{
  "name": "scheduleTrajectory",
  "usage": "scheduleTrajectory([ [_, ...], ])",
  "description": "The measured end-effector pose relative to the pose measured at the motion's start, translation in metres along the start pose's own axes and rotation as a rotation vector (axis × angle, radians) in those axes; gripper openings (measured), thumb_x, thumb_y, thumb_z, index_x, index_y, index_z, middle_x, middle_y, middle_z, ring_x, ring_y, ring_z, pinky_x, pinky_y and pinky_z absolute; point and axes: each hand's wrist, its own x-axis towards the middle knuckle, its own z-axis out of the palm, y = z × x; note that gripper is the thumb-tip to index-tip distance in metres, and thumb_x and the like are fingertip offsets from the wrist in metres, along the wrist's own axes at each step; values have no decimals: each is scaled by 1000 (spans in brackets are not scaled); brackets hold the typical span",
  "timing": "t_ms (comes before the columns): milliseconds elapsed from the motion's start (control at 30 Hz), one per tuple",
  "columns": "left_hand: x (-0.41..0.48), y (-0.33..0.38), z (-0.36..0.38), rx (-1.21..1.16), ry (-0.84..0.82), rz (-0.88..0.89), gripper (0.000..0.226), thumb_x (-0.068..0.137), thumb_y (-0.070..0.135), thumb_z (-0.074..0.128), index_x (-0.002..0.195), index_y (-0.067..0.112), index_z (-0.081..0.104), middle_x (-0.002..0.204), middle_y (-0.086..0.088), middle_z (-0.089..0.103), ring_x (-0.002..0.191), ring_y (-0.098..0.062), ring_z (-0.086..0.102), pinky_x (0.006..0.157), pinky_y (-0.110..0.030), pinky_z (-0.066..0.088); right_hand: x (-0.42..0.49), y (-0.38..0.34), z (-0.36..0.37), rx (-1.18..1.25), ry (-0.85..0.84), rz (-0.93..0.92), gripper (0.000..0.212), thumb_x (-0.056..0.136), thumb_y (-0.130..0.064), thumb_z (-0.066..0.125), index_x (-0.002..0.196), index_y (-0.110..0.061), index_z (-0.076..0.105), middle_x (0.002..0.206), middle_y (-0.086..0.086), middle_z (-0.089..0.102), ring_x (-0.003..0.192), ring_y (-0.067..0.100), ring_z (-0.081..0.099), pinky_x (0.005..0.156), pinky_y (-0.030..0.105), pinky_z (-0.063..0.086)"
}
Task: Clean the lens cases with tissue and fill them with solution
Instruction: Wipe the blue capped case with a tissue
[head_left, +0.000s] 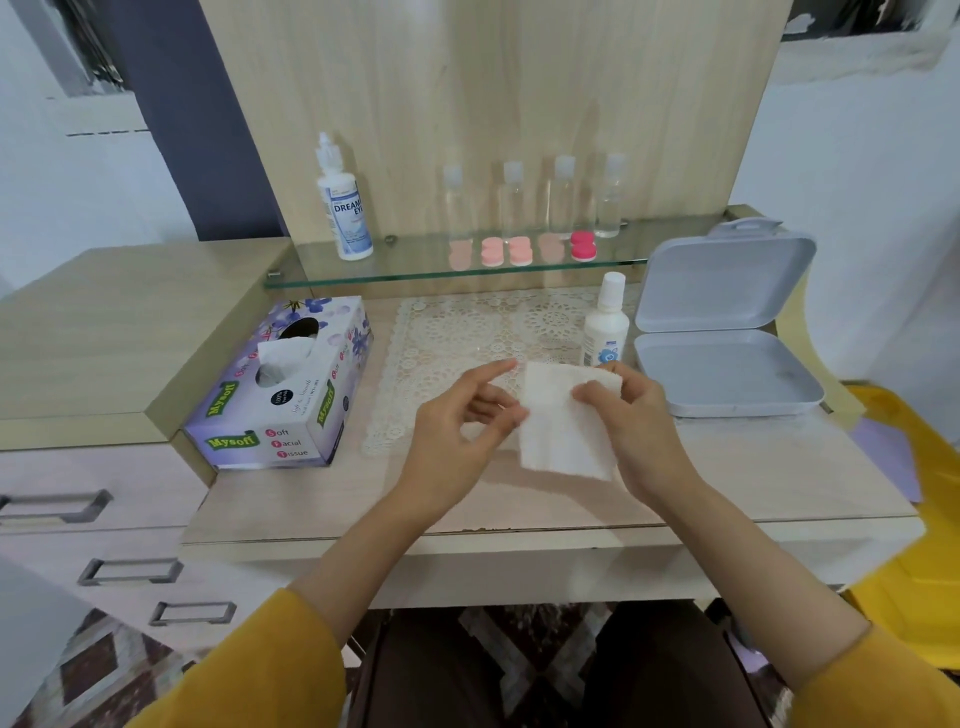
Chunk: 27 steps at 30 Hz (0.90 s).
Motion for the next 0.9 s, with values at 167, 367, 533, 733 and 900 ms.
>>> scheduleTrajectory([
  [167, 10, -30, -26, 416, -149, -43, 29, 78, 27, 71, 106, 21, 66, 94, 11, 62, 87, -4, 57, 82, -18, 39, 14, 1, -19, -222, 164, -152, 24, 80, 1, 57, 65, -14, 46, 61, -1, 46, 57, 12, 42, 51, 20, 36],
  [367, 9, -46, -25, 634, -326, -81, 42, 77, 39, 70, 116, 23, 63, 102, 12, 55, 98, -6, 44, 90, -22, 35, 25, 10, -24, -650, 187, -533, 19, 71, 3, 67, 73, -10, 53, 70, 4, 58, 66, 18, 51, 58, 14, 32],
  [533, 5, -52, -22, 552, -235, -40, 34, 73, 30, 76, 104, 16, 70, 96, 1, 64, 92, -12, 51, 86, -23, 39, 19, 39, 1, -882, -38, -788, 10, 72, -12, 57, 71, -7, 65, 66, 4, 64, 68, 18, 53, 64, 23, 37],
  [733, 0, -60, -18, 483, -177, 65, 37, 66, 34, 72, 94, 10, 73, 85, -2, 66, 83, -5, 53, 78, -11, 37, 19, 54, 5, -922, -220, -710, 28, 75, -28, 54, 69, -8, 73, 86, 7, 66, 82, 24, 55, 72, 19, 37],
  [900, 0, -61, -18, 500, -171, 112, 43, 68, 43, 62, 91, 9, 73, 80, -3, 66, 81, -6, 50, 80, -4, 32, 21, 49, 1, -864, -357, -511, 34, 84, -40, 54, 88, -14, 75, 117, 7, 64, 105, 22, 58, 90, 33, 43],
])
